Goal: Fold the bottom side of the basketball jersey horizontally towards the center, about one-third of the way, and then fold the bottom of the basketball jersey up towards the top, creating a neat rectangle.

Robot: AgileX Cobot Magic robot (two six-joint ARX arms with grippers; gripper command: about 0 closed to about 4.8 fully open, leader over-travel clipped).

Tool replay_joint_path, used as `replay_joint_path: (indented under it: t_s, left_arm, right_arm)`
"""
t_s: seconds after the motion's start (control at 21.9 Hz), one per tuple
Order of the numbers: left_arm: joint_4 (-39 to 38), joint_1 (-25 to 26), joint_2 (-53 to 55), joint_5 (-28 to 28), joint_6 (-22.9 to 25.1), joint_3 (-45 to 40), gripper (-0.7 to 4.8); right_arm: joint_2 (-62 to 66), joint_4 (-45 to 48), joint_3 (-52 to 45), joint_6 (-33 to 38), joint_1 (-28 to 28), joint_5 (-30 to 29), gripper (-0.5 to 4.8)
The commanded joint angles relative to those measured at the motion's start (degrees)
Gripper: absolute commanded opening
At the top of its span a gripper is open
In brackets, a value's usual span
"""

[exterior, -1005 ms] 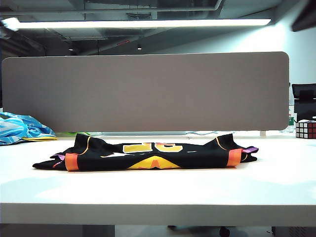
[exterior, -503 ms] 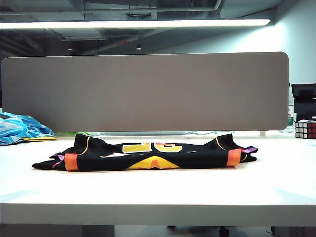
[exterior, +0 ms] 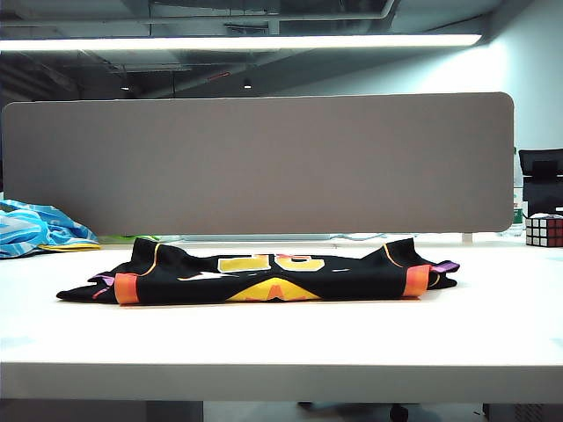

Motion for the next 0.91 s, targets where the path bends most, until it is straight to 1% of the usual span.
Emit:
replay_joint_path:
  t_s: [0.05, 0.23, 0.37, 0.5, 0.73, 0.82, 0.87, 0.91]
  left_arm:
    - [2.6, 0.1, 0.0, -4.1, 1.1, -1.1, -0.05]
    - [4.3, 0.1, 0.0, -4.9, 4.1, -2.1, -0.05]
    - [5.5, 0.1, 0.0, -5.1, 5.5, -2.1, -0.05]
    - [8.2, 0.1, 0.0, -5.1, 5.7, -2.1, -0.05]
    - [10.2, 0.1, 0.0, -5.0, 5.7, -2.1, -0.05]
    - [9.9, 0.1, 0.0, -5.0, 5.7, -2.1, -0.05]
    - [10.1, 0.1, 0.0, -5.1, 5.7, -2.1, -0.05]
    - [10.2, 0.2, 0.0, -5.1, 5.7, -2.1, -0.05]
  right_arm:
    - [-0.1, 2.6, -2.1, -1.6, 0.0, 2.4, -0.01]
    - [-0.1, 5.4, -4.0, -2.0, 0.0, 2.8, -0.01]
    - [-0.1, 7.8, -5.3, -2.5, 0.0, 2.8, -0.01]
    - [-0.1, 9.6, -5.3, -4.8, -0.1, 4.1, -0.01]
    - [-0.1, 12.1, -5.3, -5.0, -0.1, 4.5, -0.01]
    - [-0.1, 12.9, -5.3, -5.0, -0.1, 6.8, -0.02]
    - [-0.1, 13.6, -5.3, -5.0, -0.1, 9.6, -0.02]
    - [-0.1, 14.0, -5.3, -5.0, -0.1, 10.6, -0.01]
